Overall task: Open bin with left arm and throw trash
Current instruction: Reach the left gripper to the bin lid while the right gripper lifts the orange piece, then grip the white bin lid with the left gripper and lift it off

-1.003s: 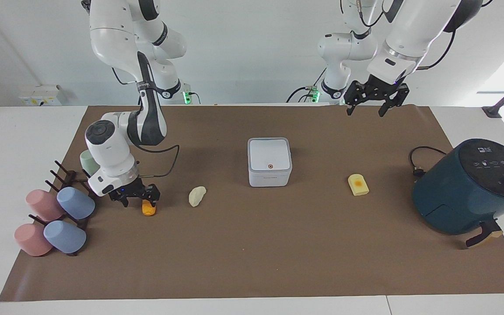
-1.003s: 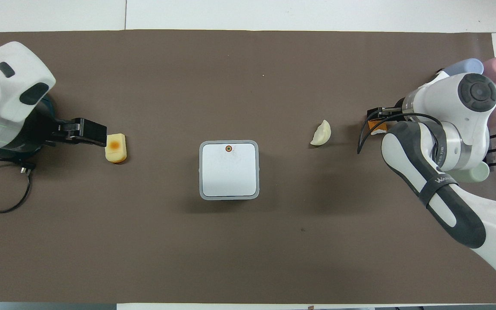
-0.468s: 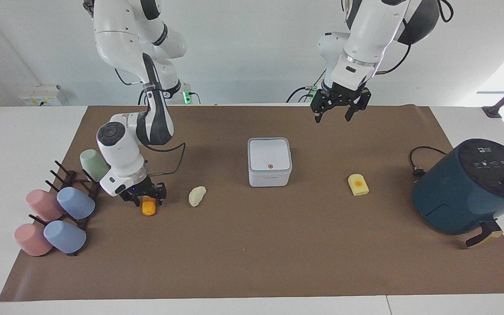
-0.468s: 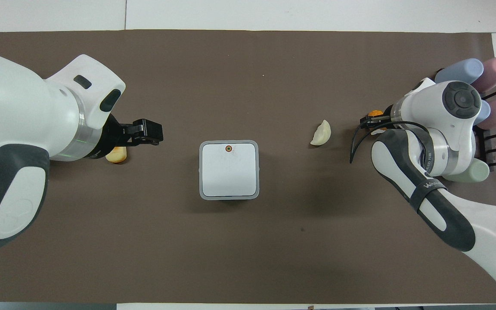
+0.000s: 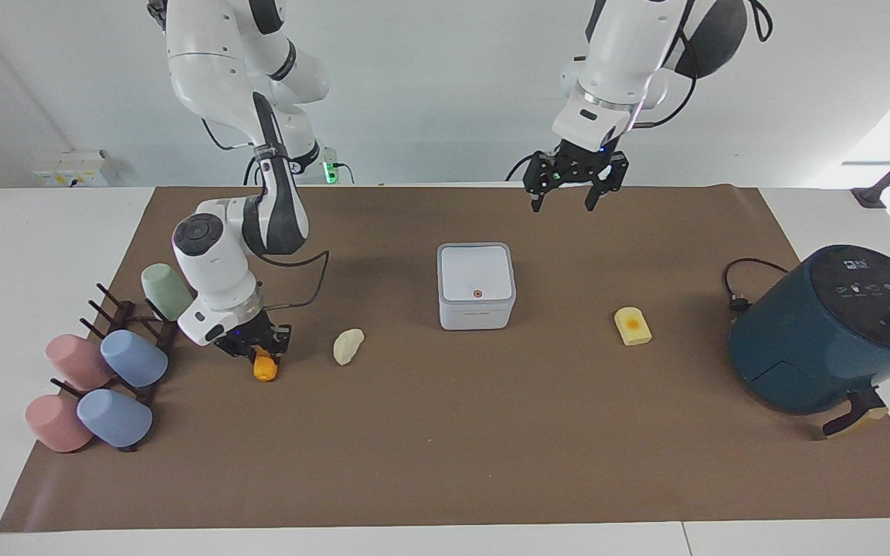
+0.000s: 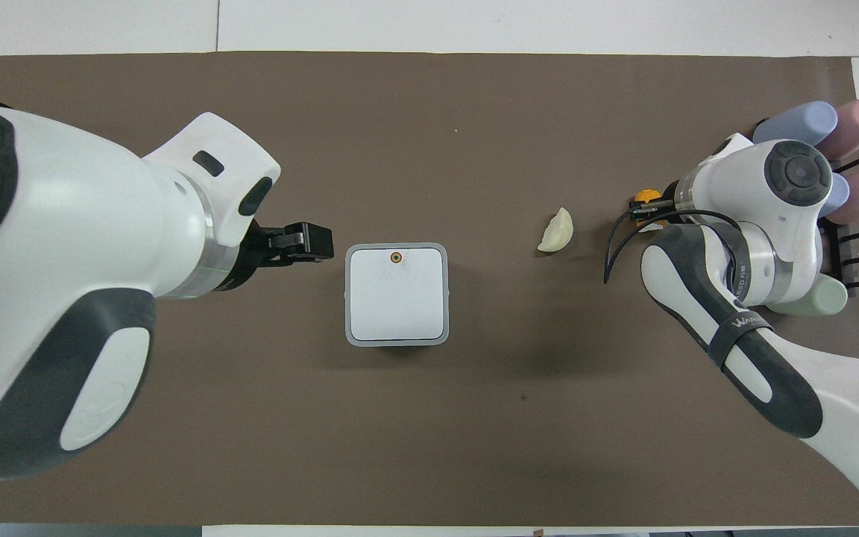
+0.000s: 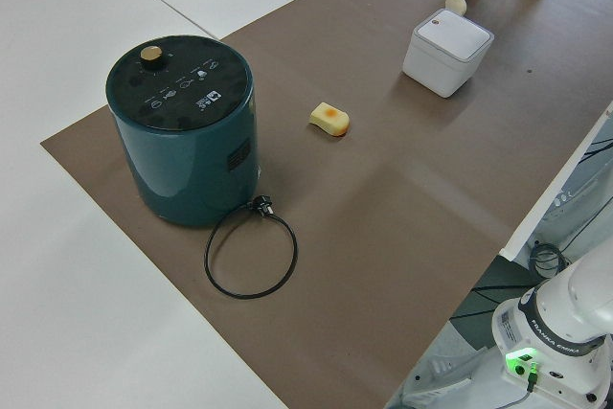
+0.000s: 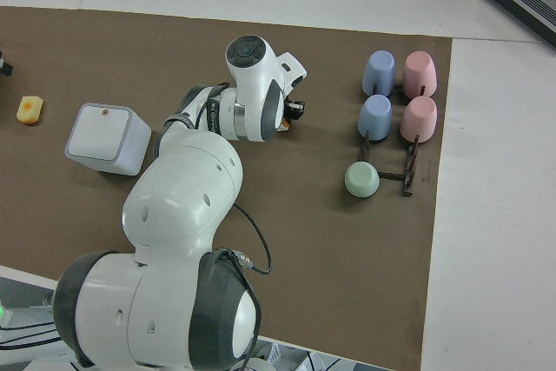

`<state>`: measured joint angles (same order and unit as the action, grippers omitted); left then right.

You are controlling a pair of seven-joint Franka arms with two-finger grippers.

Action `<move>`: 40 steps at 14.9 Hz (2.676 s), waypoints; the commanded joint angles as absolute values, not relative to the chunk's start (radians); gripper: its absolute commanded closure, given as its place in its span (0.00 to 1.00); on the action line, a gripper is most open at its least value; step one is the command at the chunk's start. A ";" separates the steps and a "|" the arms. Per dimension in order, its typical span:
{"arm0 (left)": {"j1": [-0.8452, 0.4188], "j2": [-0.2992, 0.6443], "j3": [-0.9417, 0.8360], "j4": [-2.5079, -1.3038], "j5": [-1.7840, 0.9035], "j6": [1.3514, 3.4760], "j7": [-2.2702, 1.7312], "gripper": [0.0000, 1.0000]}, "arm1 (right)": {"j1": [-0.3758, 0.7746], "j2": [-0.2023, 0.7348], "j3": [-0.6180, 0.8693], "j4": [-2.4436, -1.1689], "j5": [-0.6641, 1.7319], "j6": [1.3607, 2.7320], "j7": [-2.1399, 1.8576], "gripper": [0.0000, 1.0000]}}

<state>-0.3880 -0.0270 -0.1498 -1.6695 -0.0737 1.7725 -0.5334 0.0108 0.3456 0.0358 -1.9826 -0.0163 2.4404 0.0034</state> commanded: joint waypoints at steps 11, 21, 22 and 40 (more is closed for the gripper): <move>-0.554 0.239 -0.137 -1.729 -0.067 2.025 -0.549 1.00 | 0.006 0.118 0.041 -1.999 0.003 2.300 0.061 1.00; -0.555 0.279 -0.137 -1.804 -0.067 2.112 -0.538 1.00 | 0.014 -0.098 0.043 -1.996 0.008 2.033 0.061 1.00; -0.555 0.290 -0.137 -1.804 -0.066 2.112 -0.538 1.00 | 0.014 -0.115 0.044 -1.993 0.014 1.995 0.061 1.00; -0.523 0.178 -0.129 -1.758 -0.049 1.936 -0.505 1.00 | 0.014 -0.037 0.044 -1.733 -0.025 1.684 0.051 1.00</move>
